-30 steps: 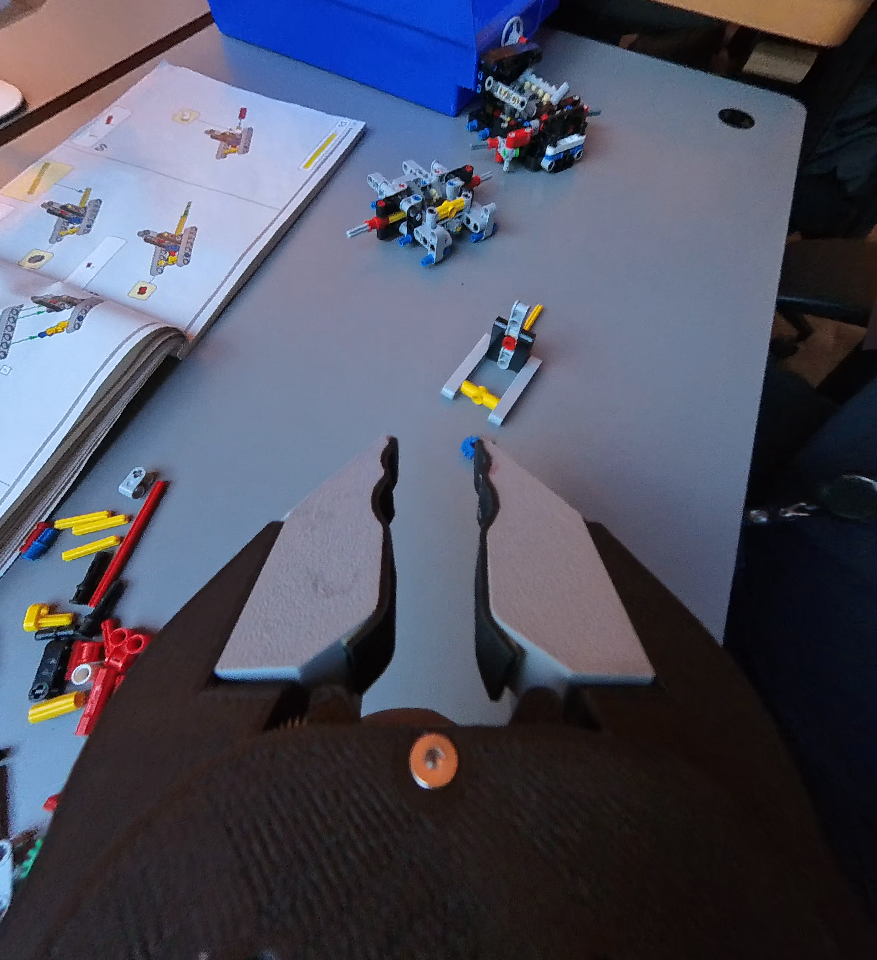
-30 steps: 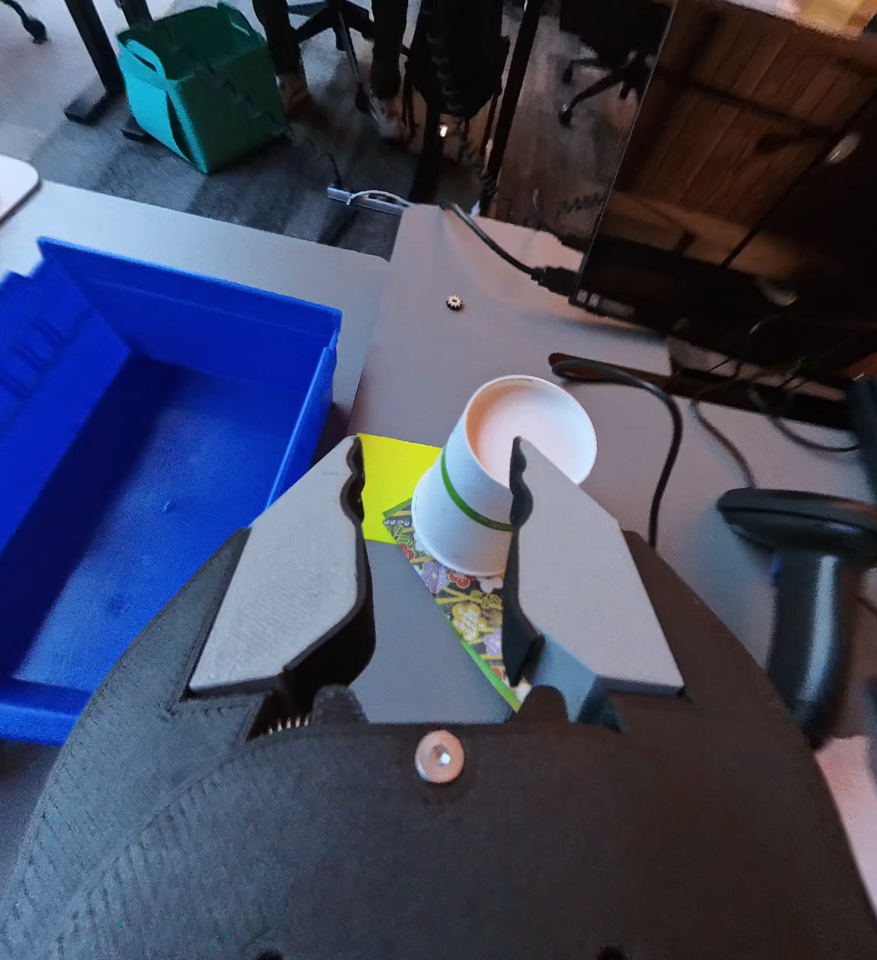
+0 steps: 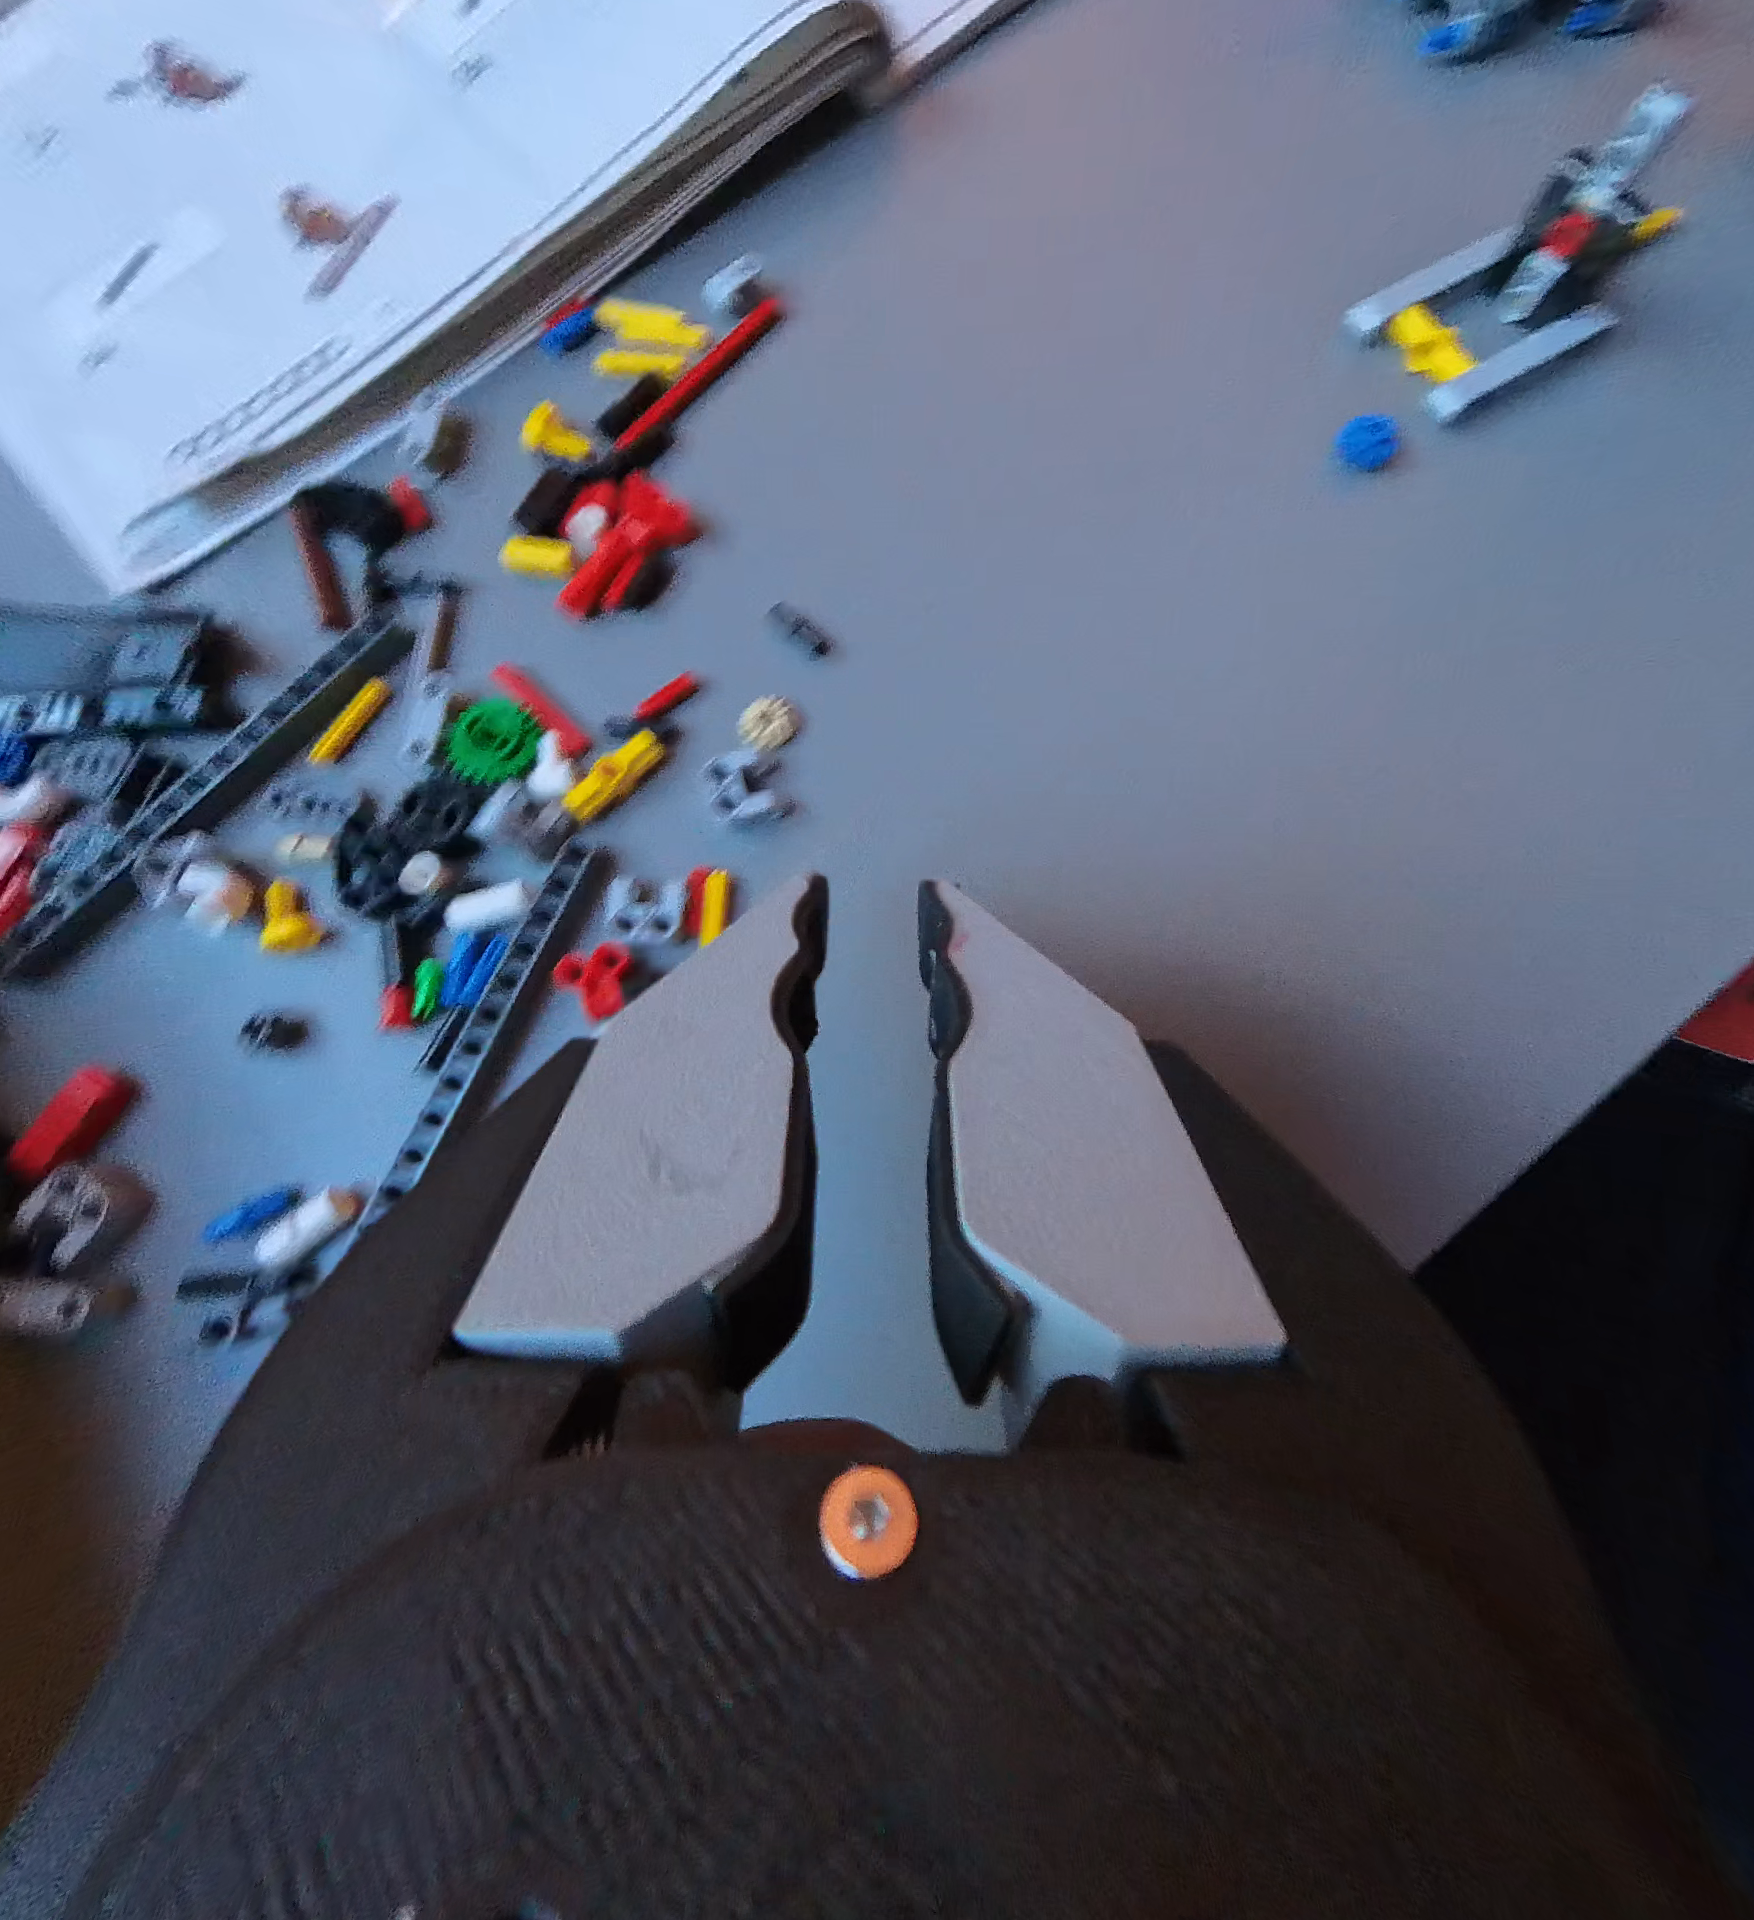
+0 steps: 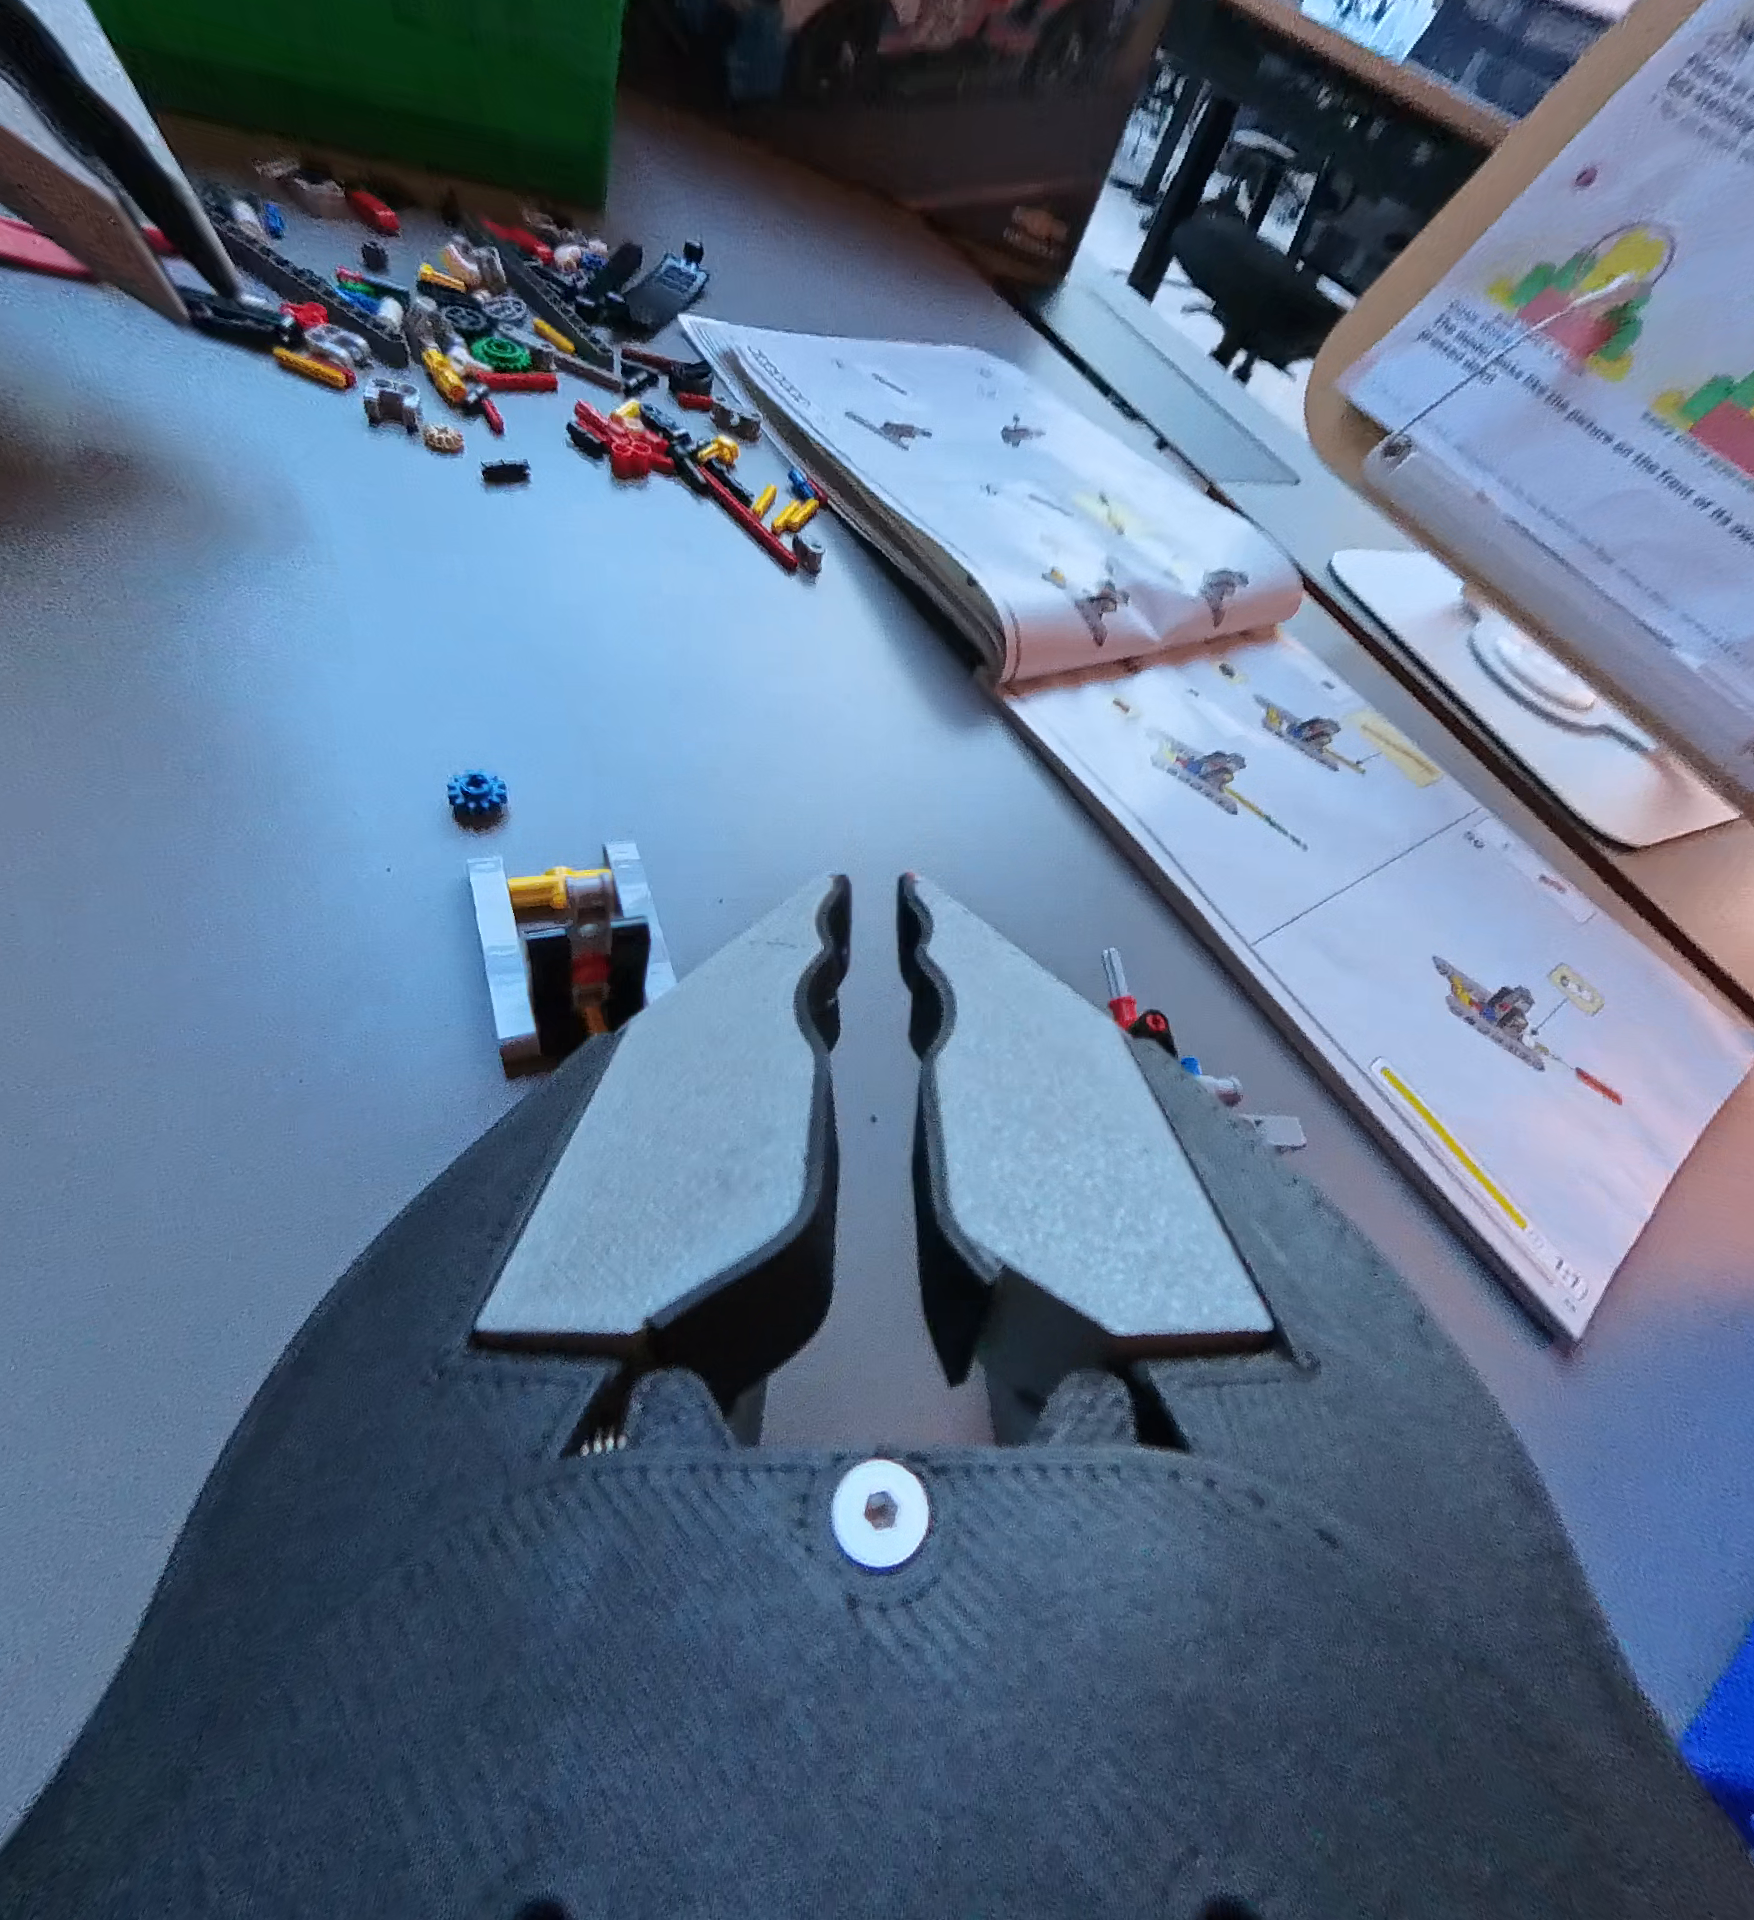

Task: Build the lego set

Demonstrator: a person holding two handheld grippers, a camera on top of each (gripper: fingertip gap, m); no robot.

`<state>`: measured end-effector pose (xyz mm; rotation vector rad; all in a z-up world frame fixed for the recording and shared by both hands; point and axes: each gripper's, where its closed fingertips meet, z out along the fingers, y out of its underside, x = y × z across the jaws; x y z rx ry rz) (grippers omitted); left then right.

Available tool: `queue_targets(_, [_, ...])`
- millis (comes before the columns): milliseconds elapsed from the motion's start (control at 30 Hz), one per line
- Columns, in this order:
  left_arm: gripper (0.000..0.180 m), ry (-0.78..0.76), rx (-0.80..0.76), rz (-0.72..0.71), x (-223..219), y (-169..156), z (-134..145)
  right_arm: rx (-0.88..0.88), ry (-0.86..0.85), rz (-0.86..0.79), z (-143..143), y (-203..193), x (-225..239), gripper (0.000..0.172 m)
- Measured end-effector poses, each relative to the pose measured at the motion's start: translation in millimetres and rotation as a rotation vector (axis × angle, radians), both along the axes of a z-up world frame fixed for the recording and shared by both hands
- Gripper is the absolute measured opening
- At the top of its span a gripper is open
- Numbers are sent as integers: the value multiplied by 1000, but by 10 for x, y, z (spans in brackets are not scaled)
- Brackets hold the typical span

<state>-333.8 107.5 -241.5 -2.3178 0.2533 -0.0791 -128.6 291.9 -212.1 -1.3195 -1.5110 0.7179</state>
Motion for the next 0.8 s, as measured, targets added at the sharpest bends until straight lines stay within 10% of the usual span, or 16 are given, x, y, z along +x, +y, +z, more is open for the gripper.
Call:
queue_targets(400, [15, 19, 82, 19, -29, 107, -144, -69, 30, -6, 19, -28, 24, 0])
queue_targets(800, [8, -75, 391, -424, 1128, 355, 283, -107, 29, 41, -31, 0, 5, 0])
